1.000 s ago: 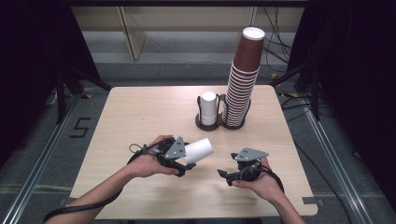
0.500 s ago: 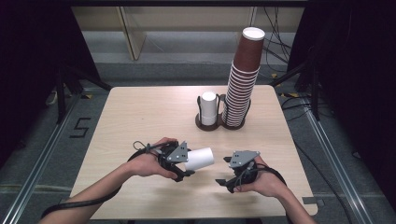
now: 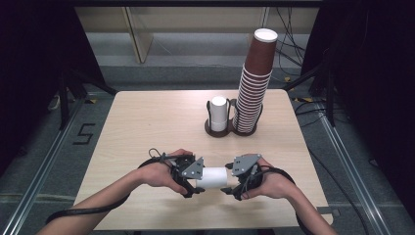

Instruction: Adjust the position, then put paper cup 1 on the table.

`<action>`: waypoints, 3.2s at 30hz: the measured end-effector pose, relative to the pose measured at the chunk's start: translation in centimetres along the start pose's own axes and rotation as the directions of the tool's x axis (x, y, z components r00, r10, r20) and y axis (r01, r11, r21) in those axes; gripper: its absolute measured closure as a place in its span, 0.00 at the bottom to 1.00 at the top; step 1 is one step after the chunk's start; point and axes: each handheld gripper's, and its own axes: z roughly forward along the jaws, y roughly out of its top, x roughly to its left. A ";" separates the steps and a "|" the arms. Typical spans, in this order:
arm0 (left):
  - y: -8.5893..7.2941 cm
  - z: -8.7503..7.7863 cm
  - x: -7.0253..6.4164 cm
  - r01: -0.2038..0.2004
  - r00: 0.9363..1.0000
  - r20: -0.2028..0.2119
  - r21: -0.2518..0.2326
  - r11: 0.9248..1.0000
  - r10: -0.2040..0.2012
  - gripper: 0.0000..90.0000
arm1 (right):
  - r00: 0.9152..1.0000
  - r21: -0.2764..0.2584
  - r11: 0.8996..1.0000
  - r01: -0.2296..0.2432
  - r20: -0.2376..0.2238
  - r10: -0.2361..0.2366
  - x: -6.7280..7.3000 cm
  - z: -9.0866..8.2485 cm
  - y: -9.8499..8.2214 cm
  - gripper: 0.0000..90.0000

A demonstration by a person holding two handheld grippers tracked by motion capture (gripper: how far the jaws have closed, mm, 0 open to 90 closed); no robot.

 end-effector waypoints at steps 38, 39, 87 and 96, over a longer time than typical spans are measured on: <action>1.8 2.0 -1.0 -0.102 0.992 0.082 0.073 0.992 0.096 0.29 | 0.987 0.055 0.991 0.122 -0.110 -0.115 1.4 2.1 0.6 0.38; 1.8 2.0 -1.0 -0.090 0.993 0.085 0.079 0.993 0.084 0.28 | 0.987 0.054 0.991 0.119 -0.118 -0.112 1.4 2.1 0.5 0.38; -2.7 -1.9 0.6 0.348 0.929 0.004 -0.349 0.870 -0.370 0.08 | 0.945 -0.417 0.903 -0.104 0.242 0.221 1.1 -0.5 -4.8 0.36; -1.1 -1.4 3.0 0.462 0.876 0.078 -0.418 0.782 -0.476 0.05 | 0.946 -0.427 0.902 -0.070 0.259 0.195 1.1 -0.4 -4.3 0.36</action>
